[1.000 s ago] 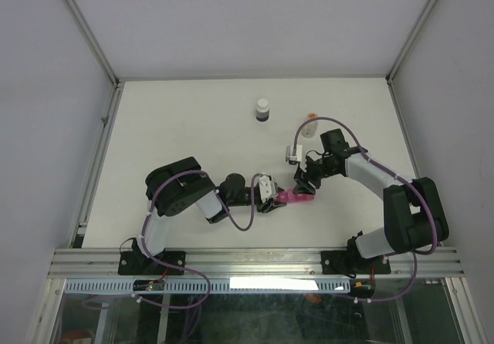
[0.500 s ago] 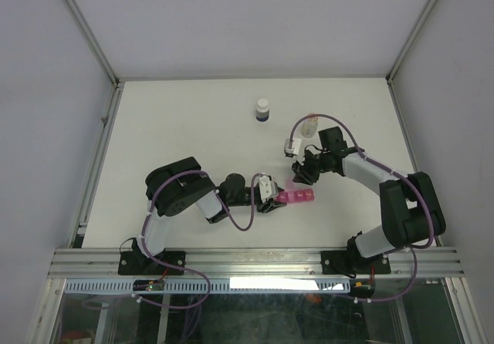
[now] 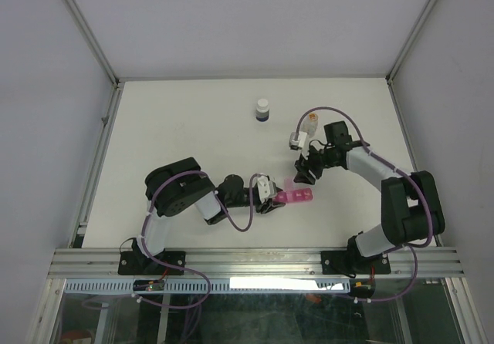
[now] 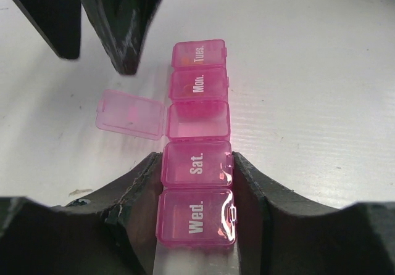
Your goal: Sort the pills into containers
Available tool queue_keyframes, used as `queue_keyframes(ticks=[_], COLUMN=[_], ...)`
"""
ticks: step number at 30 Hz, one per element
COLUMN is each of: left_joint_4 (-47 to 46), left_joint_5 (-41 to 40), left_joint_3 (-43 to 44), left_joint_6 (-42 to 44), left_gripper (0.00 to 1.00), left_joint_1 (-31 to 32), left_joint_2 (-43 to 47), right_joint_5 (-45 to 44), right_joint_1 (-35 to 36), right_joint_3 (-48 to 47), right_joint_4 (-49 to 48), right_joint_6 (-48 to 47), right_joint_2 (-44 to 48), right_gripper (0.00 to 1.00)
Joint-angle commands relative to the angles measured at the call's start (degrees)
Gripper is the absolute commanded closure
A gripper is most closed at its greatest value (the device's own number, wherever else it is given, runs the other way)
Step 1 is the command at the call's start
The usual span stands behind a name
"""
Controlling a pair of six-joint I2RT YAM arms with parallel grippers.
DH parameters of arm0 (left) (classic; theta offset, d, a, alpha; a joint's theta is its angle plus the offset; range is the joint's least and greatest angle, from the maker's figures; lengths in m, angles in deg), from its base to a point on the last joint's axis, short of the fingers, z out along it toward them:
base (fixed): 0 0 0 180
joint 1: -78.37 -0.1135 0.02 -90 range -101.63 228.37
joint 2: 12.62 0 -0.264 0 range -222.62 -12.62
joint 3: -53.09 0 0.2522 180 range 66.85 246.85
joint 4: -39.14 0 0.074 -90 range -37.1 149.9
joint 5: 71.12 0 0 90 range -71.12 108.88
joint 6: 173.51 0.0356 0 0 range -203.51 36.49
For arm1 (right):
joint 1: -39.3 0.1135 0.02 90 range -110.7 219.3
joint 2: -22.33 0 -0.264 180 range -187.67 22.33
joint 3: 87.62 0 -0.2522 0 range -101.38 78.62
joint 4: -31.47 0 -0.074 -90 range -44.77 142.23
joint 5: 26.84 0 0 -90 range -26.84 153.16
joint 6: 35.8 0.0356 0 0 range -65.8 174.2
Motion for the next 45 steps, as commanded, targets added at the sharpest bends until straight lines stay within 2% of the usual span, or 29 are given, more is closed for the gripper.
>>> queue_keyframes(ticks=[1, 4, 7, 11, 14, 17, 19, 21, 23, 26, 28, 33, 38, 45], left_joint_4=[-4.79, -7.15, -11.01, -13.61, -11.57, -0.79, 13.90, 27.48, 35.20, 41.70, 45.79, 58.57, 68.68, 78.86], left_joint_5=[-1.99, -2.95, -4.30, -5.19, -6.60, -7.81, -6.86, -5.82, -6.19, -7.37, -8.79, -15.17, -20.34, -23.41], left_joint_3=[-2.31, -4.00, -5.94, -8.25, -9.91, -9.35, -5.22, 0.31, 4.39, 9.10, 13.29, 30.85, 49.48, 75.27], left_joint_6=[-0.63, -1.25, -3.38, -7.27, -11.73, -18.04, -22.01, -23.52, -25.13, -26.18, -26.19, -25.14, -22.18, -21.17], left_gripper=[0.50, 0.34, 0.23, 0.19, 0.18, 0.23, 0.27, 0.31, 0.31, 0.31, 0.30, 0.30, 0.27, 0.20], left_joint_1=[0.43, 0.43, 0.39, 0.32, -0.20, -2.20, -4.45, -6.34, -7.81, -9.56, -10.39, -10.64, -10.60, -9.52], left_joint_2=[3.56, 5.15, 7.09, 10.60, 15.97, 23.61, 28.76, 31.43, 32.79, 33.61, 32.61, 24.53, 9.93, -9.82], right_joint_5=[8.46, 11.39, 13.95, 16.91, 19.04, 20.39, 21.30, 22.27, 19.71, 15.44, 13.56, 15.15, 16.33, 16.94], right_joint_1=[-4.13, -6.14, -8.33, -11.50, -13.80, -15.23, -15.56, -15.56, -15.61, -17.83, -20.30, -28.25, -33.31, -35.06], right_joint_3=[-5.92, -8.32, -11.28, -15.53, -17.87, -18.77, -17.72, -17.10, -16.14, -13.32, -12.53, -12.53, -11.37, -11.39], right_joint_4=[7.45, 12.17, 15.91, 18.43, 17.28, 11.73, 5.21, 0.71, -2.22, -5.58, -6.13, -4.79, -5.52, -5.22], right_joint_6=[-3.20, -5.04, -4.67, -0.49, 5.67, 18.46, 29.11, 35.81, 38.49, 38.78, 39.89, 40.13, 39.85, 39.32], right_joint_2=[3.83, 5.04, 5.53, 5.92, 6.98, 8.60, 9.20, 9.40, 10.06, 12.03, 11.93, 10.40, 9.93, 9.18], right_gripper=[0.41, 0.40, 0.39, 0.39, 0.39, 0.39, 0.39, 0.39, 0.39, 0.39, 0.38, 0.38, 0.38, 0.38])
